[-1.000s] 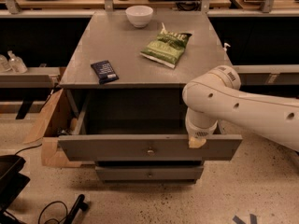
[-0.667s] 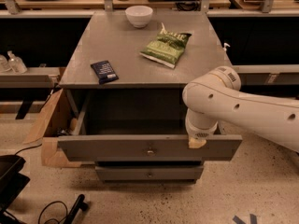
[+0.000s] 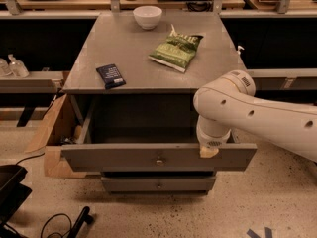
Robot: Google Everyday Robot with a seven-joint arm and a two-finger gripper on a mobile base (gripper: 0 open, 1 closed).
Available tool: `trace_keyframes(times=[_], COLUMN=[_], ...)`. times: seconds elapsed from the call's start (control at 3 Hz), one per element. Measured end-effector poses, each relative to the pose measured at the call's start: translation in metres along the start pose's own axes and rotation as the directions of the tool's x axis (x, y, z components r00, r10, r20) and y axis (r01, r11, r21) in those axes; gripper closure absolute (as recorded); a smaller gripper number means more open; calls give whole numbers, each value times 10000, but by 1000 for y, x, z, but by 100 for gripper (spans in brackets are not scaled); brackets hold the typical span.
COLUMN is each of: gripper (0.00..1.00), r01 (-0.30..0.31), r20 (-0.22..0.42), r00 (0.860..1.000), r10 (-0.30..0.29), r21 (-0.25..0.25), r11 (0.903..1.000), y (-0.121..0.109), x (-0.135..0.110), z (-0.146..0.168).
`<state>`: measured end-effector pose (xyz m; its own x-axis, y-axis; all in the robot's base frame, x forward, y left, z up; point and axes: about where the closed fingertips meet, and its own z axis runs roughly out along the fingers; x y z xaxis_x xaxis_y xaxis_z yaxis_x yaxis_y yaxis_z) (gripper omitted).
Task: Open top drawer
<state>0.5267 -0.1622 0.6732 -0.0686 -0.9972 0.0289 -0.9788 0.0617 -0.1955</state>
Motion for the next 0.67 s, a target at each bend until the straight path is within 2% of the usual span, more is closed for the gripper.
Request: trace_keyframes(times=[0.33, 0.67], gripper=[100, 100], r01=[1, 352], r20=[0, 298], r00=[10000, 9990], r10=[-1, -341], r21=[-1, -353], r11=[10000, 9988], y=[0, 19], x=[0, -3], z=[-2, -1])
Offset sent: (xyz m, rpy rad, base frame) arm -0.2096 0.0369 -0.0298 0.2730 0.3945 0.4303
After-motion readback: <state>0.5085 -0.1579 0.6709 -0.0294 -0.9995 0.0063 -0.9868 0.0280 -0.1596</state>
